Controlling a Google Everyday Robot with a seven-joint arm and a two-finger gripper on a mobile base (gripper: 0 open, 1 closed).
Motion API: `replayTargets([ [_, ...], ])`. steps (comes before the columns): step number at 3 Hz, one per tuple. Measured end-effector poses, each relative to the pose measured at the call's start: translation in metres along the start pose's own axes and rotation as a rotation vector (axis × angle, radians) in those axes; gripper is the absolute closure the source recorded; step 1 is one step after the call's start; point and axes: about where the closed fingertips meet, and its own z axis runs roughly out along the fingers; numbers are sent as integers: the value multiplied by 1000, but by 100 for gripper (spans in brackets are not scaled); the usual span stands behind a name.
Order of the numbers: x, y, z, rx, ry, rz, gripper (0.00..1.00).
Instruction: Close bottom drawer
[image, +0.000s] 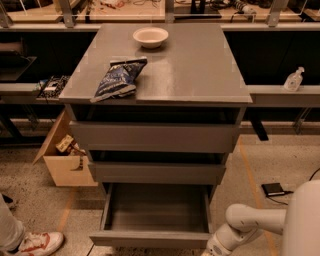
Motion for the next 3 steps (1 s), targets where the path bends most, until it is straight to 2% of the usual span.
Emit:
replayTargets([
  [1, 9, -22, 34, 24, -41, 59, 88],
  [2, 17, -46, 61, 74, -107, 108, 100],
  [3, 6, -72, 81, 139, -225, 116, 100],
])
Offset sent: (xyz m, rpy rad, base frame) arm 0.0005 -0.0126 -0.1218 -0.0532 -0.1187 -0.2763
